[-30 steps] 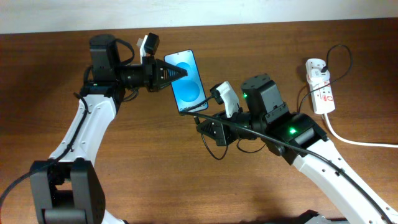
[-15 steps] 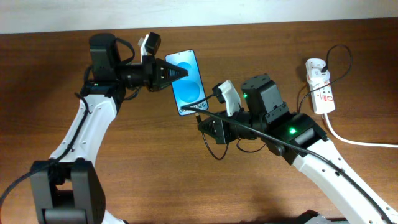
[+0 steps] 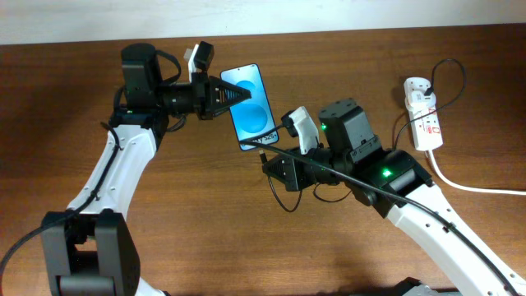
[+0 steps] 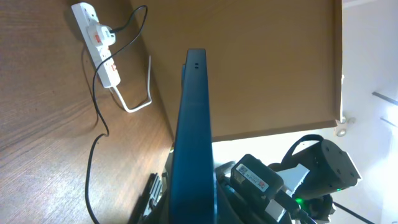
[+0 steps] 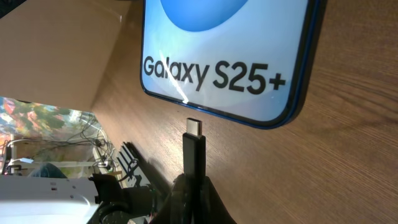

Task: Plug charger to phone and switch on socket
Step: 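Push the plug into the phone port with the right gripper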

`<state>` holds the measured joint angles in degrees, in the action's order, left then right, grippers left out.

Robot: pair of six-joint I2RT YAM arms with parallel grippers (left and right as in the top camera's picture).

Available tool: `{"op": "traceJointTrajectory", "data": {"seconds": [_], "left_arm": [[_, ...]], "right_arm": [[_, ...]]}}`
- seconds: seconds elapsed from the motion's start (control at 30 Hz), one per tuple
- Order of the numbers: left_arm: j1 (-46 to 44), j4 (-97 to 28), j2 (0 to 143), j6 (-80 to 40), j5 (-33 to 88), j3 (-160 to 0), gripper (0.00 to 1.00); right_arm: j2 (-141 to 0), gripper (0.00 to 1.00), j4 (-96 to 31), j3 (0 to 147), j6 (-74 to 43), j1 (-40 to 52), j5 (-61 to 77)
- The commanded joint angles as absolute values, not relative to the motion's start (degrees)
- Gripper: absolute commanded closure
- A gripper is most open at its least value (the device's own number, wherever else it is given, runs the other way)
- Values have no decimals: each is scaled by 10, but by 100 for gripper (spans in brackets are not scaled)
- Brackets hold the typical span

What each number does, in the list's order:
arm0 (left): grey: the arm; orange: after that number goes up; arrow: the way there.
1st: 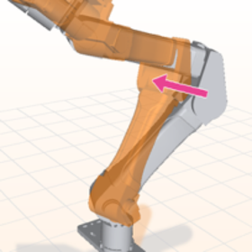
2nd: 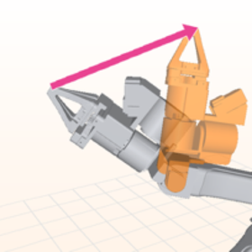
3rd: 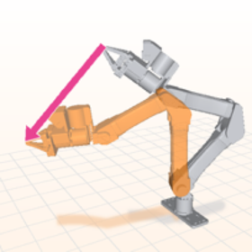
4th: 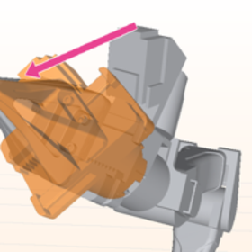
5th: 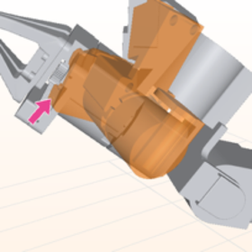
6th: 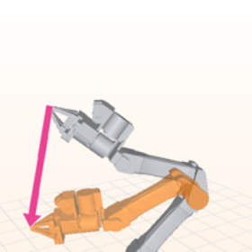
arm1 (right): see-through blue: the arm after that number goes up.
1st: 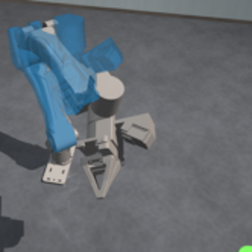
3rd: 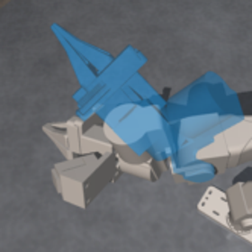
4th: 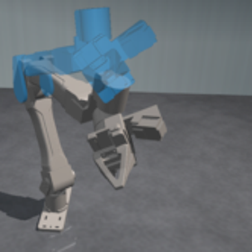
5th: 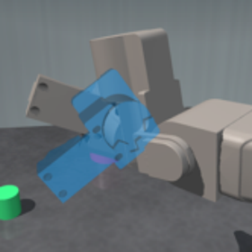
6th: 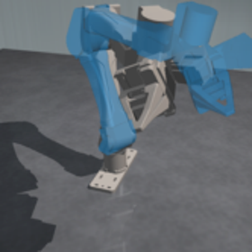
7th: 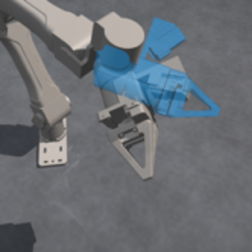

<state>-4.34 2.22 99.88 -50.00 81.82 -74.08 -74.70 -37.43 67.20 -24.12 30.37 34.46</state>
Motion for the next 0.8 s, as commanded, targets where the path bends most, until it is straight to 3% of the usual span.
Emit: {"op": "traceJointTrajectory", "data": {"seconds": [0.0,0.77], "left_arm": [[-44,26,994,-503,835,-749,100],[-45,26,994,-501,853,-749,100]], "right_arm": [[-747,96,-371,671,-245,308,340],[-747,96,-331,671,-259,307,322]]}}
